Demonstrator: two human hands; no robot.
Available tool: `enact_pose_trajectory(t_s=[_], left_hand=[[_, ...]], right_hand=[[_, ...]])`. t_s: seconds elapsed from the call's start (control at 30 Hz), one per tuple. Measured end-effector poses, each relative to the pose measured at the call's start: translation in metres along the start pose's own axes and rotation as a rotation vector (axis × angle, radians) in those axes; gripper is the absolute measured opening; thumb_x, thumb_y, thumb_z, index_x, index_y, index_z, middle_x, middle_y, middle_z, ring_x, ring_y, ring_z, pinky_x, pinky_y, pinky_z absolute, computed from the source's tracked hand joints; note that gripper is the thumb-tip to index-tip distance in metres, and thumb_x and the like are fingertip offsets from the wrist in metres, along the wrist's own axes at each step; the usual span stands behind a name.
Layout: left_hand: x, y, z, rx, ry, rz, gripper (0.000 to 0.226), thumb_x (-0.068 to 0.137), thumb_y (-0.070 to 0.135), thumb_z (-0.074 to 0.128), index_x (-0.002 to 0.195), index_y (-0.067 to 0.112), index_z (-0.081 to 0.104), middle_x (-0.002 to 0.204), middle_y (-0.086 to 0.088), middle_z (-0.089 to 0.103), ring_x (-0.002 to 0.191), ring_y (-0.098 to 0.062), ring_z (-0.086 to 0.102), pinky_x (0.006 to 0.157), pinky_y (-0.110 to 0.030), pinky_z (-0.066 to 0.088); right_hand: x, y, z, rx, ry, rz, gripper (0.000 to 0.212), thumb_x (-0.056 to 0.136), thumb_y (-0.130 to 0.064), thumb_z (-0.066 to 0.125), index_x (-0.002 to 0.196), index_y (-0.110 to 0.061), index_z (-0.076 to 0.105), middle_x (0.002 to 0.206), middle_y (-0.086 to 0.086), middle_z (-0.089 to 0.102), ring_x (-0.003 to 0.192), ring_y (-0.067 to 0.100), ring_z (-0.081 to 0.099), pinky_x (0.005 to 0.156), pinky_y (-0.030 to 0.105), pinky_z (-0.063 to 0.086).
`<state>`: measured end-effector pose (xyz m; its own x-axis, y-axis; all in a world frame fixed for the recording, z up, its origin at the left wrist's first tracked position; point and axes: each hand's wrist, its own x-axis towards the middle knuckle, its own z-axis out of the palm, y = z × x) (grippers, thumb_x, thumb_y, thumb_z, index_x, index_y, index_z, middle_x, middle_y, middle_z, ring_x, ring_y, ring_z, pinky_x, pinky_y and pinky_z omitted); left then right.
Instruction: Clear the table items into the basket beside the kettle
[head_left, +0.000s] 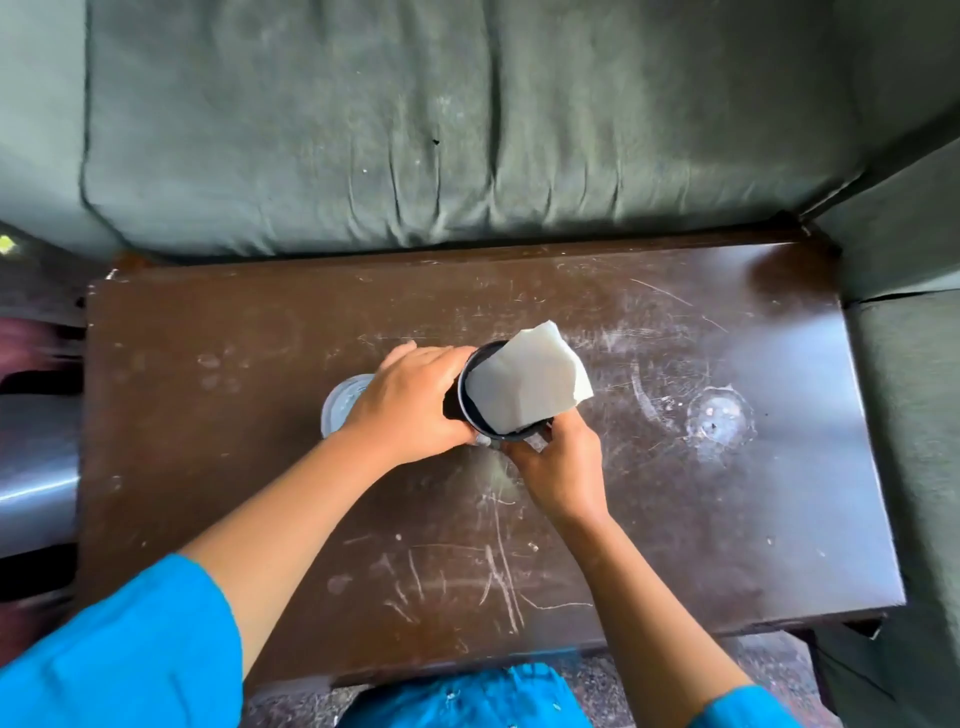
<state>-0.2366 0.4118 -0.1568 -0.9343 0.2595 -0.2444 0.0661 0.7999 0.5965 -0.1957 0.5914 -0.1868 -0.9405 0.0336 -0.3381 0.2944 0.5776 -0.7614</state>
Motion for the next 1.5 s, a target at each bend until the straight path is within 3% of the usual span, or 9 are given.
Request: enact_pose_trajectory(t_s=[0.1,0.23,0.73,0.93,1.03,1.17,1.23,1.37,1.5], left_hand=[[-0.013,-0.010,-0.004,0.157,-0.030,-0.004,0.084,0.057,0.065,0.070,0.129,0.028,0.047,0.128,0.008,0.059,0.138,-0.016,0.028,0.115,-0.050,0.000],[-0.027,-0.019,-0.003,0.253,-0.043,-0.028,0.086,0.057,0.073,0.062,0.128,0.028,0.045,0.128,0.012,0.059,0.143,-0.015,0.014,0.109,-0.060,-0.012],[-0.033,-0.024,0.004,0.398,0.033,-0.016,0.083,0.061,0.077,0.055,0.130,0.032,0.046,0.142,0.011,0.043,0.142,-0.030,0.013,0.099,-0.073,-0.013],[-0.040,-0.030,-0.001,0.453,0.053,-0.047,0.100,0.060,0.082,0.048,0.138,0.022,0.030,0.150,0.001,0.031,0.142,-0.029,0.013,0.103,-0.070,-0.005],[-0.048,-0.035,-0.007,0.381,0.066,-0.113,0.104,0.058,0.080,0.052,0.138,0.018,0.027,0.150,-0.006,0.029,0.141,-0.031,0.013,0.107,-0.066,0.000],[-0.064,-0.033,-0.020,0.289,0.041,-0.096,0.095,0.070,0.065,0.059,0.140,0.011,0.025,0.150,-0.012,0.026,0.141,-0.034,0.014,0.113,-0.054,0.009],[-0.073,-0.027,-0.028,0.161,0.053,-0.101,0.085,0.077,0.047,0.066,0.140,0.008,0.025,0.148,-0.015,0.026,0.139,-0.034,0.019,0.114,-0.044,0.016],[-0.096,-0.008,-0.053,0.019,0.064,-0.204,0.081,0.079,0.035,0.067,0.141,0.009,0.022,0.152,-0.011,0.017,0.138,-0.031,0.023,0.111,-0.039,0.023],[-0.127,0.016,-0.067,0.078,-0.120,-0.240,0.090,0.085,0.042,0.058,0.147,0.012,-0.001,0.156,-0.010,-0.012,0.143,-0.029,-0.006,0.115,-0.036,0.003]], right_hand=[[-0.013,-0.001,0.016,-0.009,-0.016,0.019,0.045,0.069,-0.018,0.075,0.109,-0.022,0.055,0.101,-0.003,0.068,0.090,0.015,0.063,0.071,0.029,0.050],[-0.021,0.001,0.029,-0.020,-0.020,0.035,0.047,0.070,-0.016,0.073,0.113,-0.018,0.053,0.104,-0.002,0.067,0.092,0.015,0.062,0.072,0.028,0.047],[-0.020,0.009,0.036,-0.055,0.032,0.092,0.048,0.066,-0.007,0.070,0.093,-0.035,0.043,0.080,-0.018,0.054,0.076,0.012,0.054,0.066,0.025,0.042],[-0.025,0.003,0.035,-0.064,0.001,0.113,0.069,0.064,-0.022,0.080,0.120,-0.027,0.040,0.091,-0.017,0.054,0.082,0.008,0.052,0.065,0.023,0.040],[-0.034,-0.001,0.033,-0.043,0.006,0.145,0.089,0.062,-0.023,0.082,0.129,-0.038,0.026,0.097,-0.024,0.050,0.081,0.002,0.048,0.059,0.008,0.035],[-0.051,-0.017,0.025,-0.012,0.017,0.187,0.116,0.057,-0.037,0.086,0.143,-0.034,0.009,0.138,-0.009,0.046,0.112,0.013,0.050,0.084,0.031,0.046],[-0.059,-0.027,0.019,0.038,0.019,0.268,0.125,0.056,-0.044,0.085,0.148,-0.026,0.002,0.153,0.002,0.027,0.135,0.019,0.034,0.106,0.037,0.035],[-0.079,-0.051,0.000,-0.044,0.035,0.260,0.128,0.055,-0.053,0.081,0.148,-0.015,0.000,0.158,0.005,0.009,0.143,0.019,0.014,0.110,0.031,0.019],[-0.104,-0.074,-0.021,-0.194,-0.029,0.151,0.120,0.066,-0.064,0.067,0.147,-0.013,-0.006,0.158,0.006,-0.005,0.143,0.017,-0.009,0.113,0.033,0.007]])
